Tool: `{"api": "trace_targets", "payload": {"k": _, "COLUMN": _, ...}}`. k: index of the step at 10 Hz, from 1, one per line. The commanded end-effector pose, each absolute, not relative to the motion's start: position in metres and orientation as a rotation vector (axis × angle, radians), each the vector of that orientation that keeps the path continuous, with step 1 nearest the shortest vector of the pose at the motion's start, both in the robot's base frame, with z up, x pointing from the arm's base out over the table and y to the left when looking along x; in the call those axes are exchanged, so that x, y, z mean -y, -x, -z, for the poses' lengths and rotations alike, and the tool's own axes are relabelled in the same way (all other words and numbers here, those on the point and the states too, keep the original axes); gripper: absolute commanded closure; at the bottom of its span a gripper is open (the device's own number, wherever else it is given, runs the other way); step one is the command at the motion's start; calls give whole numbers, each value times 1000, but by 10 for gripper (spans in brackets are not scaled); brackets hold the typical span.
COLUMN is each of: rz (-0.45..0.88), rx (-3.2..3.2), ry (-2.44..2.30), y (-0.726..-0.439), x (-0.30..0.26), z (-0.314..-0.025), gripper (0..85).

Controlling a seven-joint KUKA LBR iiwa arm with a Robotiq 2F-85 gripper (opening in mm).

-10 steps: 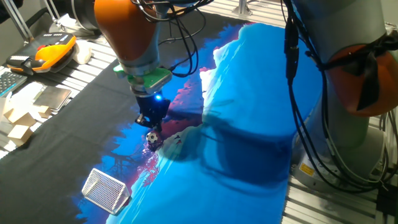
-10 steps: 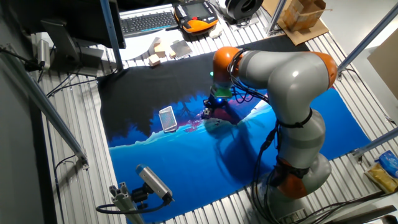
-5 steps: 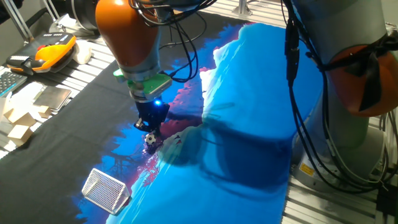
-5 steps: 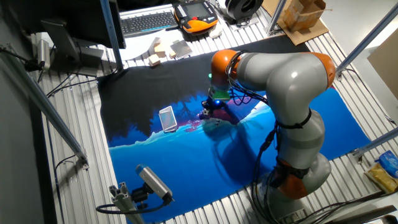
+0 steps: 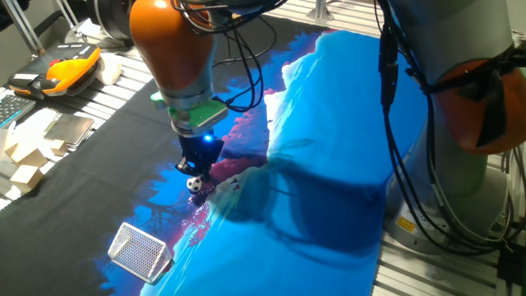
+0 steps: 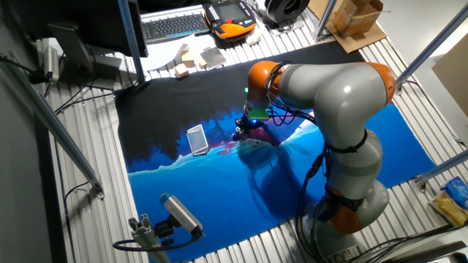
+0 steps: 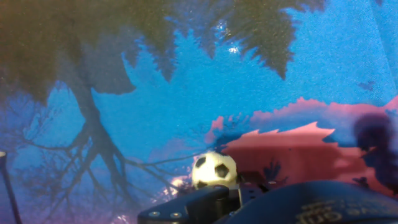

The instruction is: Push the soccer ball into the goal

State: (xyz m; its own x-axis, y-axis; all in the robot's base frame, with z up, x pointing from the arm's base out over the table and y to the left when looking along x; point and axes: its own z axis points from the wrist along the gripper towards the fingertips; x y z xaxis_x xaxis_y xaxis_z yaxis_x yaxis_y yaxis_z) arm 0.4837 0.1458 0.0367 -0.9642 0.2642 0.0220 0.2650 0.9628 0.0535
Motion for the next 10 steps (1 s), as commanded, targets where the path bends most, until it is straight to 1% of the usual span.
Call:
{"api": "trace_targets", "payload": {"k": 1, "rz": 80, "rx": 3105, "ry": 419, "y": -485, "x": -145, "z": -36, "gripper": 850}}
{"api": "trace_targets", "payload": {"k": 3, "rz": 58, "rx": 3119, "ry": 430, "y": -486, "x": -143, "z": -35, "gripper": 850}}
{"api": "trace_targets", "payload": {"k": 10, "rz": 68, "rx": 3152, "ry": 482, "y": -495, "x": -141, "z": -32, "gripper": 850}}
